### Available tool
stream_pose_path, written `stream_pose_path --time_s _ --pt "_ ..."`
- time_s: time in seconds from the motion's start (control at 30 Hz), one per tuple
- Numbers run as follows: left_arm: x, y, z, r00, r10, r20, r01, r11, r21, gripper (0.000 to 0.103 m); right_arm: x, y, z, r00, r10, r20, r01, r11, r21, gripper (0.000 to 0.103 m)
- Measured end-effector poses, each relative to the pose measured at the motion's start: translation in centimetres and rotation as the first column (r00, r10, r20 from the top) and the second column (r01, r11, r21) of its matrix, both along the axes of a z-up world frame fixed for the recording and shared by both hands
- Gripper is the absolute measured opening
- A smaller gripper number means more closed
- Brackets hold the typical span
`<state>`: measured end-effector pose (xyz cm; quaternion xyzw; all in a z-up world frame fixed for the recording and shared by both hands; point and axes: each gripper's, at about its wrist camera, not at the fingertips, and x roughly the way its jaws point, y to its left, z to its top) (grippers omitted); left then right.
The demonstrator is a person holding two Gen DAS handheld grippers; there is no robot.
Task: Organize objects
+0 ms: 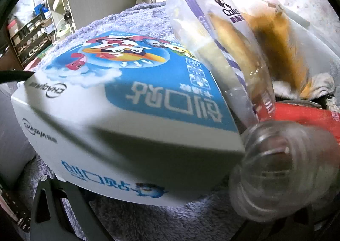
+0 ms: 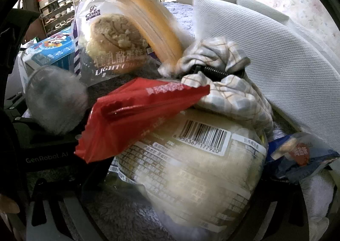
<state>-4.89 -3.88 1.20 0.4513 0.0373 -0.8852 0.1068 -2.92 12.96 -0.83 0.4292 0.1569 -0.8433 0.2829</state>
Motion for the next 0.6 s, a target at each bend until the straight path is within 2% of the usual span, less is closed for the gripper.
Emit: stream_pose_path --time_s 0.6 --pt "0.0 -0.2 0.1 1.000 -0.001 0.001 0.001 1.000 0.001 0.103 1.3 -0.6 0.3 1.000 -0.001 0.000 0.001 1.000 0.000 0.103"
